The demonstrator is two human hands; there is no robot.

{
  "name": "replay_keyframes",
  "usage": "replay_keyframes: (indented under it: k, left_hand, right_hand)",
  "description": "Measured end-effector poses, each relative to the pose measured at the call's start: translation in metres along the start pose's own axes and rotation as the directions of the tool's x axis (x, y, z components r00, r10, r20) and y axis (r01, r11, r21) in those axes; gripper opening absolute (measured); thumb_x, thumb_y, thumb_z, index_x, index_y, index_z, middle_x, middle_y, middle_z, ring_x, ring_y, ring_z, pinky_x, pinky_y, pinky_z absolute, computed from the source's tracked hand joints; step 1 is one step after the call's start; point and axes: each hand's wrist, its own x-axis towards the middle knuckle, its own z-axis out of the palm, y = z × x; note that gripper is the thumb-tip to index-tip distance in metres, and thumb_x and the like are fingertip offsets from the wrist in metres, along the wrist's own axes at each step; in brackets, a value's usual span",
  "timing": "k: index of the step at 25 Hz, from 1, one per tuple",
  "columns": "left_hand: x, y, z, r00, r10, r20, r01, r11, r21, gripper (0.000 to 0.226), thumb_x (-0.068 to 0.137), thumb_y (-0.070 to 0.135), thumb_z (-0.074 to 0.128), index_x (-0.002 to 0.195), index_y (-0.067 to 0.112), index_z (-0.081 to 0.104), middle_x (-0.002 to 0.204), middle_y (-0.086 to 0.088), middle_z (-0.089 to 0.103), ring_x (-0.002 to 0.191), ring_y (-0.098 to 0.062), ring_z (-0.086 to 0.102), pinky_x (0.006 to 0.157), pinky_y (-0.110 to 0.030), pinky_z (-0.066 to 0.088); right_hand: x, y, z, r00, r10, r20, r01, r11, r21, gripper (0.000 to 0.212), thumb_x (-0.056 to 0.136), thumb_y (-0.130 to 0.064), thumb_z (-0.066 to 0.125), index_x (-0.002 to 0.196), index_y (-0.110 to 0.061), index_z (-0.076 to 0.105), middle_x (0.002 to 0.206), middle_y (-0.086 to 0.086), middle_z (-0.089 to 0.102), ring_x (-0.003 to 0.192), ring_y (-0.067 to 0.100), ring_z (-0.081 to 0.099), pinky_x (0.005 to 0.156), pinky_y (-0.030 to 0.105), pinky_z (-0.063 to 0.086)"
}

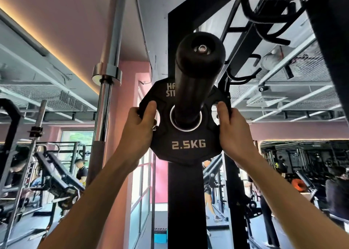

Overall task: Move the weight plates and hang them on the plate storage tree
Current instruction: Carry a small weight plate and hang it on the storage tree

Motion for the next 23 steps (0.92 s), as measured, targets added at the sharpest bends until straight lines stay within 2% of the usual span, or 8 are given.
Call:
replay_keyframes:
  k: [8,10,12,14,16,18,20,23]
  left_hand:
    - [0.008,-0.015,0.003,1.0,-0.018,0.015,0.018,1.0,-0.017,0.042,0.097,0.053,0.046,0.111,0.014,0.052,0.086,0.001,0.059,0.075,-0.012,0.057,0.065,-0.028,0.043]
    - [0.006,-0.012,0.003,1.0,-0.02,0.016,0.02,1.0,0.006,0.044,0.097,0.053,0.045,0.113,0.013,0.052,0.089,0.001,0.058,0.076,-0.01,0.056,0.064,-0.027,0.042]
    - [0.001,-0.005,0.002,0.999,-0.028,0.028,0.026,0.997,0.073,0.043,0.098,0.053,0.042,0.115,0.014,0.049,0.091,0.002,0.056,0.077,-0.008,0.054,0.061,-0.025,0.039]
    - [-0.009,0.006,-0.002,0.998,-0.034,0.049,0.024,0.981,0.192,0.038,0.1,0.051,0.039,0.114,0.016,0.047,0.091,0.003,0.055,0.079,-0.01,0.055,0.06,-0.025,0.038]
    - [-0.023,0.014,-0.008,0.998,-0.008,0.065,-0.01,0.959,0.282,0.033,0.102,0.047,0.038,0.116,0.019,0.047,0.096,0.001,0.057,0.086,-0.018,0.059,0.065,-0.029,0.043]
    - [-0.045,0.021,-0.016,0.998,-0.004,0.059,-0.014,0.952,0.307,0.033,0.1,0.046,0.043,0.125,0.024,0.048,0.114,0.0,0.058,0.101,-0.021,0.061,0.08,-0.037,0.051]
    - [-0.076,0.032,-0.027,0.999,0.005,0.035,-0.015,0.957,0.29,0.029,0.096,0.048,0.049,0.121,0.033,0.051,0.124,0.005,0.057,0.106,-0.017,0.061,0.093,-0.043,0.051]
    - [-0.134,0.055,-0.045,0.998,-0.015,0.059,0.003,0.98,0.197,0.006,0.095,0.045,0.052,0.099,0.045,0.056,0.105,0.019,0.064,0.096,-0.01,0.066,0.09,-0.043,0.054]
  right_hand:
    - [0.003,0.013,0.007,1.0,-0.007,0.01,0.007,1.0,0.006,0.049,0.1,-0.053,0.03,0.102,-0.011,0.054,0.088,-0.002,0.057,0.08,0.016,0.053,0.074,0.031,0.034]
    - [0.001,0.01,0.005,0.999,-0.004,0.037,0.003,1.0,0.007,0.046,0.101,-0.052,0.03,0.106,-0.012,0.052,0.091,-0.003,0.056,0.085,0.018,0.053,0.074,0.029,0.034]
    - [-0.002,0.005,0.0,0.995,-0.002,0.104,0.004,1.0,-0.023,0.044,0.101,-0.051,0.028,0.11,-0.012,0.047,0.09,-0.004,0.054,0.08,0.017,0.054,0.069,0.026,0.039]
    - [-0.01,-0.002,-0.008,0.984,-0.007,0.177,0.021,0.997,-0.077,0.046,0.102,-0.051,0.028,0.121,-0.013,0.046,0.101,0.0,0.057,0.085,0.019,0.059,0.078,0.028,0.046]
    - [-0.023,-0.006,-0.02,0.979,-0.064,0.192,0.084,0.992,-0.097,0.045,0.102,-0.049,0.032,0.134,-0.02,0.043,0.119,0.001,0.056,0.11,0.022,0.058,0.096,0.039,0.044]
    - [-0.048,-0.014,-0.034,0.98,-0.092,0.179,0.111,0.989,-0.1,0.046,0.101,-0.049,0.036,0.141,-0.026,0.039,0.13,-0.005,0.053,0.111,0.009,0.056,0.098,0.034,0.041]
    - [-0.079,-0.027,-0.055,0.983,-0.061,0.174,0.072,0.996,-0.059,0.041,0.1,-0.048,0.04,0.136,-0.029,0.045,0.12,-0.018,0.055,0.096,-0.007,0.054,0.092,0.027,0.041]
    - [-0.129,-0.044,-0.084,0.98,-0.01,0.197,0.002,0.999,0.037,0.024,0.098,-0.048,0.045,0.116,-0.034,0.055,0.107,-0.025,0.06,0.099,-0.003,0.059,0.097,0.033,0.049]
